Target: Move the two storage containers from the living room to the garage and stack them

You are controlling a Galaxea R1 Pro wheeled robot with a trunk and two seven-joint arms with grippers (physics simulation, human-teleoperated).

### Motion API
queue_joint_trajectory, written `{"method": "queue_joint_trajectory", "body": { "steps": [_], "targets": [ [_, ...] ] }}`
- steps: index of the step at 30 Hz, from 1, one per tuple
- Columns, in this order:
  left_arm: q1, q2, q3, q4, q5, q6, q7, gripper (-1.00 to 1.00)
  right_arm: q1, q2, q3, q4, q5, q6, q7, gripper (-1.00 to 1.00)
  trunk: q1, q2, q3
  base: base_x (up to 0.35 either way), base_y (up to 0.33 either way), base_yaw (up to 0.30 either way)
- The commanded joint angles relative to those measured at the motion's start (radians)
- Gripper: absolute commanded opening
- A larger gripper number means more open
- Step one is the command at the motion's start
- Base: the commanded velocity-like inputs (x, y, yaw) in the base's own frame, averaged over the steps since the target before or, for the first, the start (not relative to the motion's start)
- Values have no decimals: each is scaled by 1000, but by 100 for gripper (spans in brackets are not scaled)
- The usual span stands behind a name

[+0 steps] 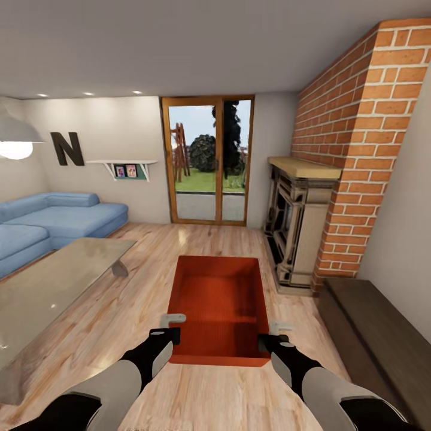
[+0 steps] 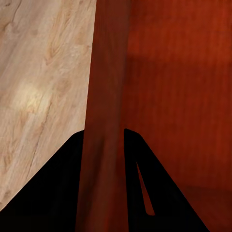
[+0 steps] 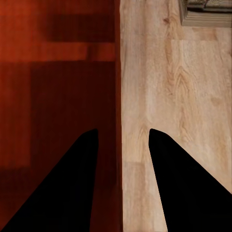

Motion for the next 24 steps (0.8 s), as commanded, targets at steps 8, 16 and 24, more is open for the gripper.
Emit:
{"method": "queue_joint_trajectory", "body": {
  "steps": [8, 16, 24],
  "targets": [
    [0, 0, 8, -6, -23, 6, 20, -100, 0, 6, 10, 3, -19, 0, 3, -100, 0, -1, 2, 0, 0, 282],
    [0, 0, 8, -6, -23, 6, 20, -100, 1, 6, 10, 3, -19, 0, 3, -100, 0, -1, 11, 0, 0, 241],
    [0, 0, 8, -6, -23, 6, 20, -100, 0, 6, 10, 3, -19, 0, 4, -100, 0, -1, 22, 0, 0, 206]
  ]
}}
